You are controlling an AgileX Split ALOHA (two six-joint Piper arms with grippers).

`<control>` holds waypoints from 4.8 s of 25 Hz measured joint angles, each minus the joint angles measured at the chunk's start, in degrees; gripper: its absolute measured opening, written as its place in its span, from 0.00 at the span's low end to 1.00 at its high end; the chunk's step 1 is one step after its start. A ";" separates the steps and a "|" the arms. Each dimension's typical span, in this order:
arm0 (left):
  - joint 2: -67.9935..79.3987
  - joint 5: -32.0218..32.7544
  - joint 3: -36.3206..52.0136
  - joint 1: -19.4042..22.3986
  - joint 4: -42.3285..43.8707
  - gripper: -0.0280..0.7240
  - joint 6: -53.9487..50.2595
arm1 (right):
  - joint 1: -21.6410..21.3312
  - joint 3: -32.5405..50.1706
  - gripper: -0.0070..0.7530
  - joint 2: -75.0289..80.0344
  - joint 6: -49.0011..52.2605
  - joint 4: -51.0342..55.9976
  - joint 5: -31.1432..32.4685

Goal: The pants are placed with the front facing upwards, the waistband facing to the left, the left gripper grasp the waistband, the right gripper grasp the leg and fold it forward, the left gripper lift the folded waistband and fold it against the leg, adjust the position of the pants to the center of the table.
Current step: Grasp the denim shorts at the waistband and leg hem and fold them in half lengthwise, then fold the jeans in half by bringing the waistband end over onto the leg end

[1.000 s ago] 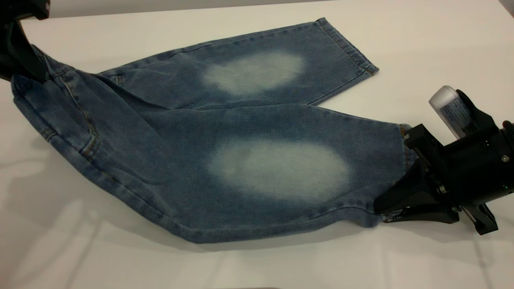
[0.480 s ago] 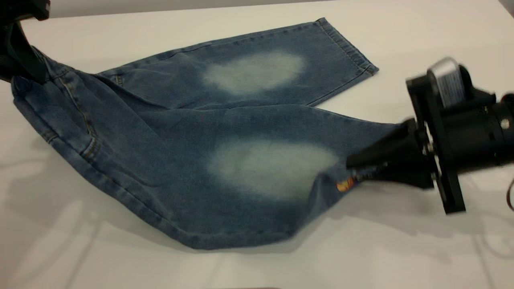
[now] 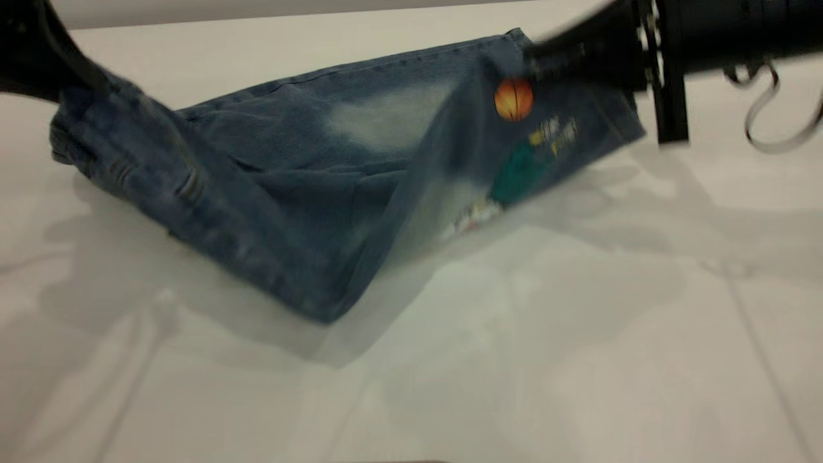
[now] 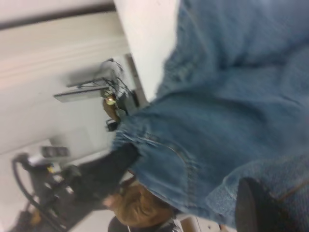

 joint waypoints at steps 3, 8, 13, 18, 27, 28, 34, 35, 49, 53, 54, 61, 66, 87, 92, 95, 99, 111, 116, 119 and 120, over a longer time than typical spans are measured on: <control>0.11 -3.90 0.00 0.00 -0.86 0.13 -4.69 | 0.00 -6.90 0.05 0.00 4.22 -0.53 -3.44; 4.05 -9.86 0.00 0.00 -1.22 0.13 -16.89 | 0.00 -15.16 0.05 0.24 9.10 -0.53 -13.29; 11.12 -17.93 0.00 0.00 -1.47 0.13 -27.34 | 0.00 -19.50 0.05 3.70 12.54 -0.47 -22.31; 16.45 -26.71 0.00 0.00 -1.60 0.13 -36.56 | 0.00 -25.30 0.05 10.69 15.56 -0.52 -25.00; 21.97 -39.38 0.00 0.00 -1.93 0.13 -39.27 | 0.00 -34.96 0.05 19.68 18.34 -0.41 -25.19; 22.33 -40.19 0.00 0.00 -1.93 0.13 -39.34 | 0.00 -35.17 0.05 20.17 18.34 -0.47 -25.25; 24.06 -44.96 0.00 0.00 -2.21 0.13 -39.13 | 0.00 -35.30 0.05 20.57 18.34 -0.47 -25.45; 24.06 -45.41 0.00 0.00 -2.23 0.13 -38.64 | 0.00 -35.30 0.05 20.57 18.34 -0.47 -25.57; 24.06 -52.73 0.00 0.00 -2.23 0.60 -23.04 | 0.00 -38.62 0.57 20.57 13.14 -0.47 -19.59; 24.06 -52.97 0.00 0.00 -2.23 0.77 -22.94 | 0.00 -41.33 0.69 20.57 11.37 -0.52 -15.84; 24.06 -53.45 0.00 0.00 -2.23 0.78 -22.94 | 0.00 -41.67 0.70 20.57 11.19 -0.52 -14.33; 20.25 -49.25 0.00 0.00 7.29 0.79 -17.76 | 0.00 -42.16 0.72 20.57 9.64 -3.38 -2.36; 11.44 -30.82 0.00 1.66 12.76 0.79 -5.02 | 0.15 -42.16 0.72 20.57 9.12 -7.84 1.52; 15.94 5.05 -7.85 24.40 7.82 0.72 7.35 | 10.64 -45.55 0.72 20.57 13.41 -27.37 -7.28; 24.87 11.92 -15.90 24.40 -6.69 0.72 19.84 | 10.64 -45.55 0.72 20.57 13.61 -27.31 -7.53; 26.64 12.84 -17.34 24.40 -17.03 0.72 26.94 | 10.64 -45.57 0.72 20.57 13.61 -27.31 -7.53; 26.82 14.12 -17.68 24.45 -20.41 0.72 29.13 | 10.64 -45.57 0.72 20.57 13.61 -27.26 -7.53; 30.31 11.69 -17.68 24.44 -14.99 0.72 20.23 | 10.64 -45.57 0.72 20.57 13.61 -27.26 -7.53; 33.81 9.68 -17.68 24.44 -20.99 0.72 24.81 | 10.64 -45.57 0.72 20.57 13.61 -27.26 -7.53; 34.23 8.94 -17.68 24.44 -26.23 0.72 30.45 | 10.64 -45.57 0.72 20.57 13.61 -27.26 -7.53; 34.23 8.80 -17.68 24.44 -28.15 0.72 32.25 | 10.64 -45.57 0.72 20.57 13.61 -27.26 -7.53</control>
